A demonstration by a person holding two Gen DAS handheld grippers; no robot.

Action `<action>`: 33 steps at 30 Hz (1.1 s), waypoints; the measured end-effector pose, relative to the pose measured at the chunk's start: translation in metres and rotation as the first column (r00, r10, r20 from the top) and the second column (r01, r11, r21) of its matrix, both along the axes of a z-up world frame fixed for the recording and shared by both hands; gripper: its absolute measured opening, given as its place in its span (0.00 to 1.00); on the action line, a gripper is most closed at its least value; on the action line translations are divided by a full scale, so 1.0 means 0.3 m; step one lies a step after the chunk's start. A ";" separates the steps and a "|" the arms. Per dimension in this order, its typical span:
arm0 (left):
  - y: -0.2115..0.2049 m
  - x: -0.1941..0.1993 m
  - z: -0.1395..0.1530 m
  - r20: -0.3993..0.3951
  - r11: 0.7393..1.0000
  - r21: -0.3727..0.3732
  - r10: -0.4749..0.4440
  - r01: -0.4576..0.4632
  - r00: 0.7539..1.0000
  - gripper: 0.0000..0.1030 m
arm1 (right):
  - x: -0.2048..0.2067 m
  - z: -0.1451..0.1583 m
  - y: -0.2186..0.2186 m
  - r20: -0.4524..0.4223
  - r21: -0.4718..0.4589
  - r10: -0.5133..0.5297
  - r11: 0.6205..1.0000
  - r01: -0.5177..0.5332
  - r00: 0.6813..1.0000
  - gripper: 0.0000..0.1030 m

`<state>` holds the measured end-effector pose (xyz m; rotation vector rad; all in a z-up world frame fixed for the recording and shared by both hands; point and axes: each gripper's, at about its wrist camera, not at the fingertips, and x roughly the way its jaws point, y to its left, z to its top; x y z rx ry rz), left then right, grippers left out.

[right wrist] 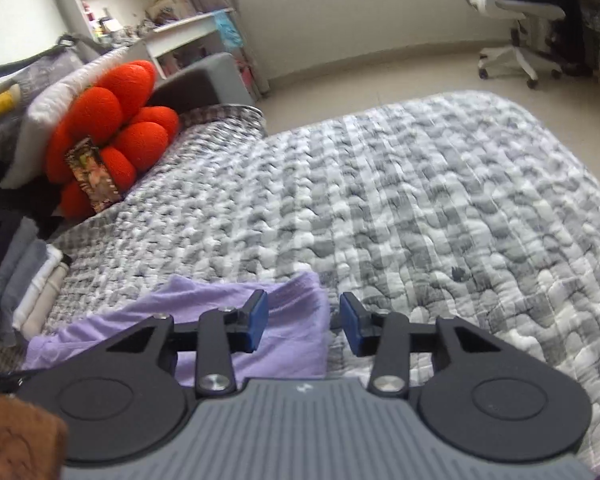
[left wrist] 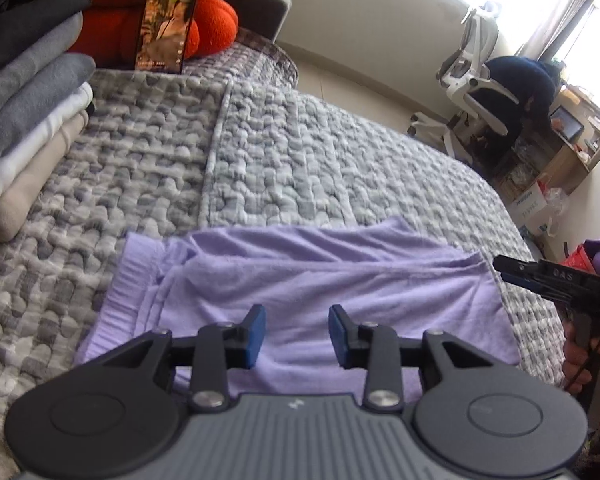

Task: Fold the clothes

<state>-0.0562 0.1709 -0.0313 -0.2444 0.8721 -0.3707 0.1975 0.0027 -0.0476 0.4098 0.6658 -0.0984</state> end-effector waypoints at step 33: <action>-0.074 -0.147 -0.047 -0.010 0.907 0.245 -0.350 0.341 0.937 0.56 | -0.092 -0.070 0.221 -0.188 -0.192 0.422 0.870 -0.455 0.887 0.43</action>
